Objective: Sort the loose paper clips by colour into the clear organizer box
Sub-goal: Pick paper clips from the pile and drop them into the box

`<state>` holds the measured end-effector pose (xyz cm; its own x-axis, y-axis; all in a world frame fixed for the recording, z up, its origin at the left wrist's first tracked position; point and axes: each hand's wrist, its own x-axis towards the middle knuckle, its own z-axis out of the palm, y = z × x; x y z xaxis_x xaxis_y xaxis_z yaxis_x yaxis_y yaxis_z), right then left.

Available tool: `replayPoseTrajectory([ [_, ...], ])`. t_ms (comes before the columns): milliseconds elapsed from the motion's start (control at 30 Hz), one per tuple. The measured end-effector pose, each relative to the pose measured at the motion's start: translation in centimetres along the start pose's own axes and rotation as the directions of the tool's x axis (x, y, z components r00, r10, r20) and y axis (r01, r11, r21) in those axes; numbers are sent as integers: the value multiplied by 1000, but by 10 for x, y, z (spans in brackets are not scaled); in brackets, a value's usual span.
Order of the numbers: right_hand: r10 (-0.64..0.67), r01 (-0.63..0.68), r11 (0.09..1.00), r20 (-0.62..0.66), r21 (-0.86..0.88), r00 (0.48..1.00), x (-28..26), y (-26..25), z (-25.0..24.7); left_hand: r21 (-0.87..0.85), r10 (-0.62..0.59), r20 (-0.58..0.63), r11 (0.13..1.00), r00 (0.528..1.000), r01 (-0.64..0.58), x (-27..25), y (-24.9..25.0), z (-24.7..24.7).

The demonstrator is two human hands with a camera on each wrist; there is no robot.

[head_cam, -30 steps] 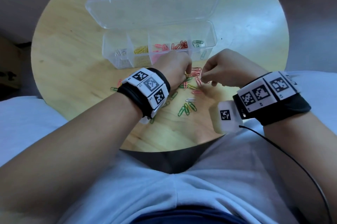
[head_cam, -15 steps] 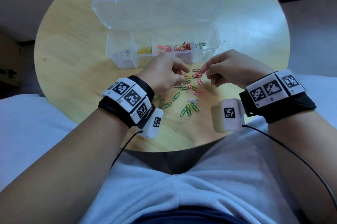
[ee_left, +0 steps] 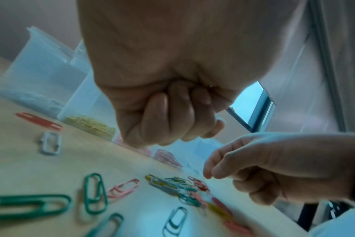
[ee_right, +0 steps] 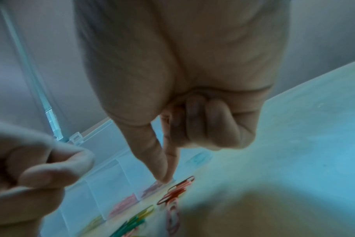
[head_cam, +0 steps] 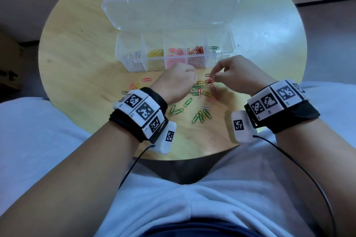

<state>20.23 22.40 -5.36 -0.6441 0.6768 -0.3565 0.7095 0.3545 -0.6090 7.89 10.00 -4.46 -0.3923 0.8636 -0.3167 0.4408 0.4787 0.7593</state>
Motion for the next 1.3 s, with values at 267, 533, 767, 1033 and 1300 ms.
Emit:
replayPoseTrajectory([
  [267,-39,29,980,-44,-195,998,1,4,1,531,121,44,838,992,-126,4,1,14],
  [533,-7,6,987,-8,-163,1000,1,6,-1,597,116,35,794,993,-114,14,-2,16],
  [767,27,-26,1000,57,-9,998,-6,4,-12,500,96,20,861,995,-94,13,-8,9],
  [1033,187,-299,821,265,487,946,-8,-6,-20,-14,-15,62,1000,998,16,-7,-16,-8],
  [1300,62,-312,695,378,649,924,-15,-12,-18,-345,-22,60,938,998,42,-18,-16,-11],
])
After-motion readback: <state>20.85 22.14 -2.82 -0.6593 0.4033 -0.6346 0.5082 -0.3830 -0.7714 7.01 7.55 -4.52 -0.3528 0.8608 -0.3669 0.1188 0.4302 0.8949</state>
